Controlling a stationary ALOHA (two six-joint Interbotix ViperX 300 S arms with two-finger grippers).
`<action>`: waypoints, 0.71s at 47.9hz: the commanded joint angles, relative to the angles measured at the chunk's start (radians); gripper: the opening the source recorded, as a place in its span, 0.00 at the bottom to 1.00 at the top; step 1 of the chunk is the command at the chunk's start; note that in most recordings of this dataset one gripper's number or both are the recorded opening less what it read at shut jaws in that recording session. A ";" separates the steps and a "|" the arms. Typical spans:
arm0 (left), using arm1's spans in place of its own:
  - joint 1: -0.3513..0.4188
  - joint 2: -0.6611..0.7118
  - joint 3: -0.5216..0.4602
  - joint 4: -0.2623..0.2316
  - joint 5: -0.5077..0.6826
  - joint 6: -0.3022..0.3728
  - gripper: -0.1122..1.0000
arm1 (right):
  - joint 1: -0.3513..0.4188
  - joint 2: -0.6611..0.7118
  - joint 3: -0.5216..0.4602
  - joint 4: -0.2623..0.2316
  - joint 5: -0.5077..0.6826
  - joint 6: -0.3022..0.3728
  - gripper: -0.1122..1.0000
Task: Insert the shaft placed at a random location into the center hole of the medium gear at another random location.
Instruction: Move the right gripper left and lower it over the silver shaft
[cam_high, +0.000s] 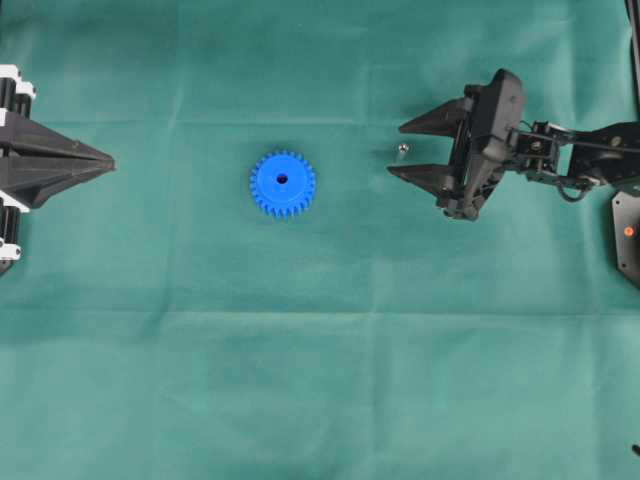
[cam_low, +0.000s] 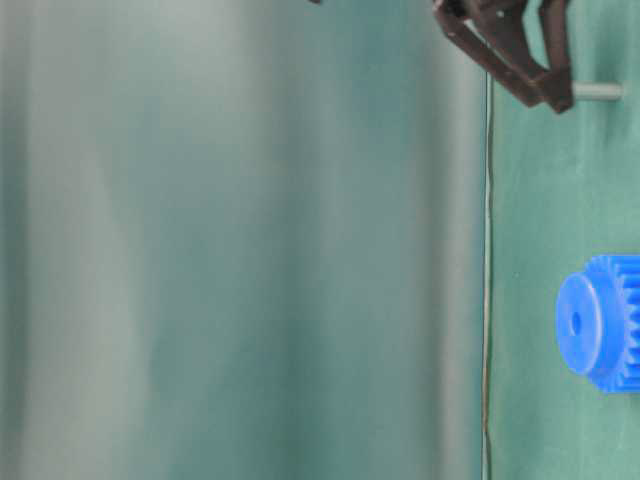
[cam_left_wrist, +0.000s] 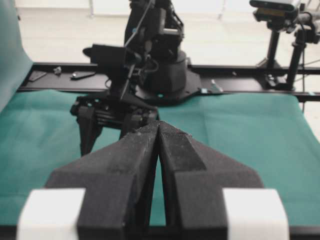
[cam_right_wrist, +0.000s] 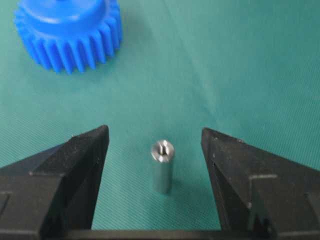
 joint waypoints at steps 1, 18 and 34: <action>0.002 0.008 -0.017 0.002 -0.003 0.000 0.10 | -0.006 0.003 -0.015 0.011 -0.029 0.006 0.76; 0.002 0.008 -0.018 0.003 0.012 0.000 0.10 | -0.006 -0.006 0.008 0.011 -0.063 0.005 0.56; 0.003 0.008 -0.018 0.002 0.012 0.000 0.10 | -0.006 -0.006 0.006 -0.002 -0.061 0.003 0.22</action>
